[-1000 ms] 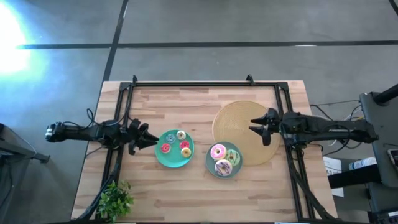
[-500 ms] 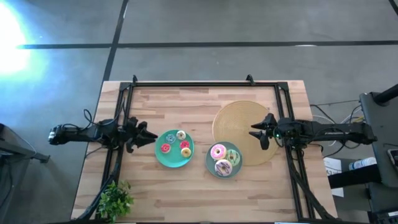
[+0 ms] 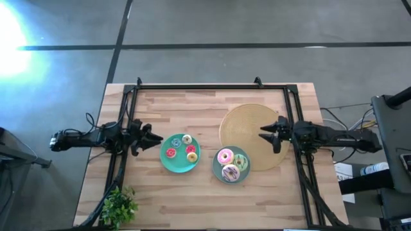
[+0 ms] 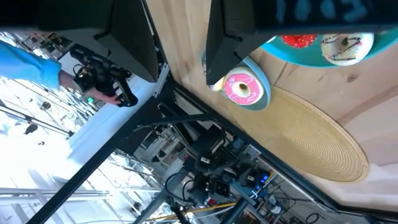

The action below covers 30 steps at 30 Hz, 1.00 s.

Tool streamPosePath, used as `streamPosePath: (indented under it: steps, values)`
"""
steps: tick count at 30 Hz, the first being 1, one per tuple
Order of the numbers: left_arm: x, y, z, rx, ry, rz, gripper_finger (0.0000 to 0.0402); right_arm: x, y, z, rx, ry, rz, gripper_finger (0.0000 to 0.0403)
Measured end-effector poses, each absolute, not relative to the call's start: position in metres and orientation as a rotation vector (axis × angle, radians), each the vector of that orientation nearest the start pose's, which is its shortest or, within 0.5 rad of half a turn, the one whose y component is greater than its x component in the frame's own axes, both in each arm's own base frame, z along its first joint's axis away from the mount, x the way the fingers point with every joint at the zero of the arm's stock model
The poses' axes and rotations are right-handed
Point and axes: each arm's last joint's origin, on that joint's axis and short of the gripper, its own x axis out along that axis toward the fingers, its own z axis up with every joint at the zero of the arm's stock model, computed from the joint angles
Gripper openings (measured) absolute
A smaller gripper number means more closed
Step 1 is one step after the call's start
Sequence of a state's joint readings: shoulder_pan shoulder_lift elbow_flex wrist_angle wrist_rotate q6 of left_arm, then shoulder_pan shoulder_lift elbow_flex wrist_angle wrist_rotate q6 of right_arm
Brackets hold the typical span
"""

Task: Pick & Place donuts
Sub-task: Return to Home Position

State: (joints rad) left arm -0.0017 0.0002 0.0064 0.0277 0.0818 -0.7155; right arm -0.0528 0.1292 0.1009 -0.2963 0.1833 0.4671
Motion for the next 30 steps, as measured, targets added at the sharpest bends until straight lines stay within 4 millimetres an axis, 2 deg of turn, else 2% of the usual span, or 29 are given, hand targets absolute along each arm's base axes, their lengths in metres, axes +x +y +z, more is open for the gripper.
streamPosePath:
  steps: [7, 13, 30]
  values:
    - [0.097, -0.003, 0.168, -0.713, -0.002, -0.092, 0.011, 0.09, -0.01, 0.168, 0.45, 0.139, -0.277, 0.0201]
    - [0.097, -0.003, 0.168, -0.712, 0.0, -0.094, 0.011, 0.096, -0.01, 0.172, 0.47, -0.117, -0.216, 0.0201]
    - [0.097, -0.003, 0.168, -0.712, -0.001, -0.095, 0.011, 0.096, -0.01, 0.172, 0.47, -0.118, -0.214, 0.0201]
